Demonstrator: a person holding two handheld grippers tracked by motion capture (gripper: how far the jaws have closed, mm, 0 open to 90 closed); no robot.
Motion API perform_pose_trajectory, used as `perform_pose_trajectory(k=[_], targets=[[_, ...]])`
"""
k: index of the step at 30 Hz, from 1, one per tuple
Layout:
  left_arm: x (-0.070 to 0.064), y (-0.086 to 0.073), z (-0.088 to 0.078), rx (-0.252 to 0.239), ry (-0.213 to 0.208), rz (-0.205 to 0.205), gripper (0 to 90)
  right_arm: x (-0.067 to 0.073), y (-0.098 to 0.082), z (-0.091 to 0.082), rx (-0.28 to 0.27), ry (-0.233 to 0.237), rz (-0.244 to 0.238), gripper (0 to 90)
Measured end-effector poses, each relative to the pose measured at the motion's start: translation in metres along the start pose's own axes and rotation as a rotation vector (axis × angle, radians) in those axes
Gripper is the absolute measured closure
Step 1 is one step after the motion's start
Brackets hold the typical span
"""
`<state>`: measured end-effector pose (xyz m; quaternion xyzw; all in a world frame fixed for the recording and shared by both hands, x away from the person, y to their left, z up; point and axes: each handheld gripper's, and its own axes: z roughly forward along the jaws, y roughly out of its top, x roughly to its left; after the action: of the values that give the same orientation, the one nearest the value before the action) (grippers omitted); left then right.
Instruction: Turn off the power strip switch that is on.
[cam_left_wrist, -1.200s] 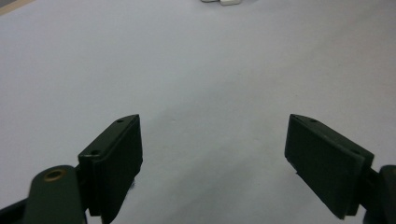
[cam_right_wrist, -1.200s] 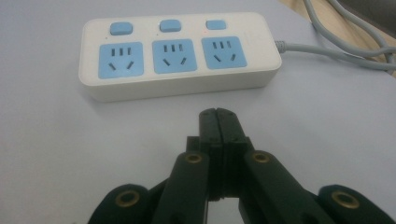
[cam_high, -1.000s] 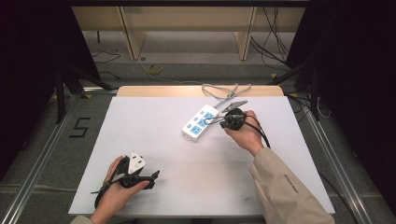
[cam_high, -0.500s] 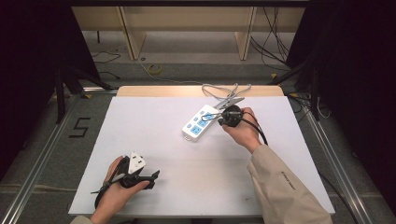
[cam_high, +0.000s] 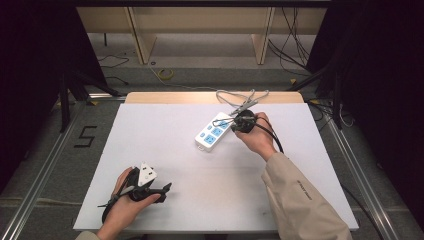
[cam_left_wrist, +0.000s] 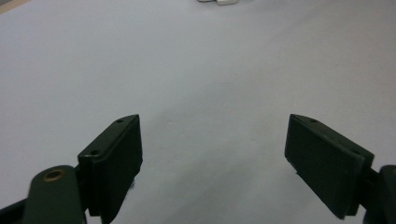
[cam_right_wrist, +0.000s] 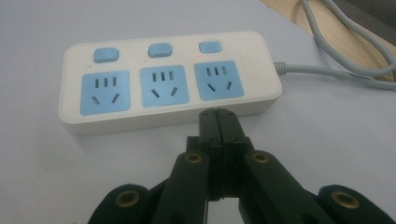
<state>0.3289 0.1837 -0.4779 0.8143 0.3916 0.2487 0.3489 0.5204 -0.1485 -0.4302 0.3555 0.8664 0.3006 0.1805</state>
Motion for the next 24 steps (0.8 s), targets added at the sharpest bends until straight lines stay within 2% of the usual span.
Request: perform_pose_trajectory(k=[24], targets=[[0.000, 0.000, 0.001, 0.002, -0.003, 0.003, 18.9, -0.005, 0.015, 0.015, 0.013, -0.008, -0.008, 90.0]])
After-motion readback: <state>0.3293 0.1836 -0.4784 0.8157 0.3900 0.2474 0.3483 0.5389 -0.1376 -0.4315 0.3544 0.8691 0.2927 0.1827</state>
